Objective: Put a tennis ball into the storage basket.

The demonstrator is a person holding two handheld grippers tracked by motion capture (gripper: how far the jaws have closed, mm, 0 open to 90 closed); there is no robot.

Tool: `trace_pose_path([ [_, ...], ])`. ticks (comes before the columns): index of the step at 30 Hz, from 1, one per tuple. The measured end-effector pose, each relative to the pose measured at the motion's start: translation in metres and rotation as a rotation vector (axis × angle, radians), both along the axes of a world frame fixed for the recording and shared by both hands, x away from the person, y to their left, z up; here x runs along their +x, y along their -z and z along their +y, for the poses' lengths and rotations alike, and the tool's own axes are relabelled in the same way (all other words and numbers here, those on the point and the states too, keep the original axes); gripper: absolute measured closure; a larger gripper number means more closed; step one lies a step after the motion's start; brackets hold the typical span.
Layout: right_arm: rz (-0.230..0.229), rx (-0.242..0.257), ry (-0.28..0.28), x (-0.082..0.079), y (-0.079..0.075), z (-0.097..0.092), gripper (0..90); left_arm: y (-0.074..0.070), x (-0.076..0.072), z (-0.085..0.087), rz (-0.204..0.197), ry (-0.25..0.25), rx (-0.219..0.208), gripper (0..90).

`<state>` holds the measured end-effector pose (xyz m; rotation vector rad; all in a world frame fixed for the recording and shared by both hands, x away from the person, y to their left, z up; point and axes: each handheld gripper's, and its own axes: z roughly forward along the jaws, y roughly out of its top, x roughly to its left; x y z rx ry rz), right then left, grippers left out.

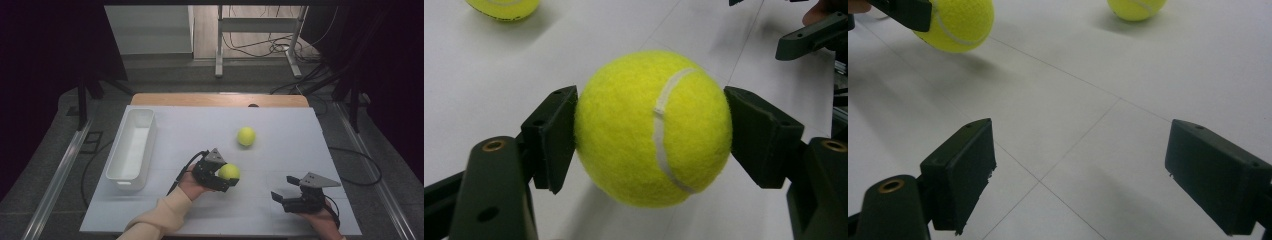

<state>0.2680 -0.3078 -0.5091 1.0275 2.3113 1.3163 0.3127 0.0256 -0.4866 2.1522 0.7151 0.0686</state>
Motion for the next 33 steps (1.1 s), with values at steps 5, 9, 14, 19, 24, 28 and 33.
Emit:
trace_pose_path([
  [5, 0.000, 0.001, 0.000, 0.000, 0.000, 0.000, 12.9, -0.002, 0.000, 0.003, -0.001, -0.007, -0.006, 26.9],
  [9, 0.000, -0.001, 0.000, 0.000, 0.000, 0.000, 12.9, -0.005, 0.000, 0.006, -0.008, -0.008, -0.004, 26.8],
  [14, -0.001, -0.002, 0.001, 0.000, 0.000, 0.000, 12.9, -0.008, 0.000, 0.009, -0.012, -0.015, -0.014, 26.9],
  [19, -0.002, 0.000, 0.001, 0.000, 0.000, 0.000, 12.9, -0.011, 0.000, 0.012, -0.020, -0.021, -0.019, 26.9],
  [24, -0.001, 0.000, 0.000, 0.000, 0.000, 0.000, 12.9, -0.015, 0.001, 0.015, -0.030, -0.026, -0.027, 26.9],
  [28, -0.001, -0.002, 0.001, 0.000, 0.000, 0.000, 12.9, -0.017, 0.001, 0.019, -0.036, -0.030, -0.032, 26.9],
  [33, -0.001, -0.002, 0.001, 0.000, 0.000, 0.000, 12.9, -0.021, 0.002, 0.024, -0.043, -0.040, -0.042, 26.9],
])
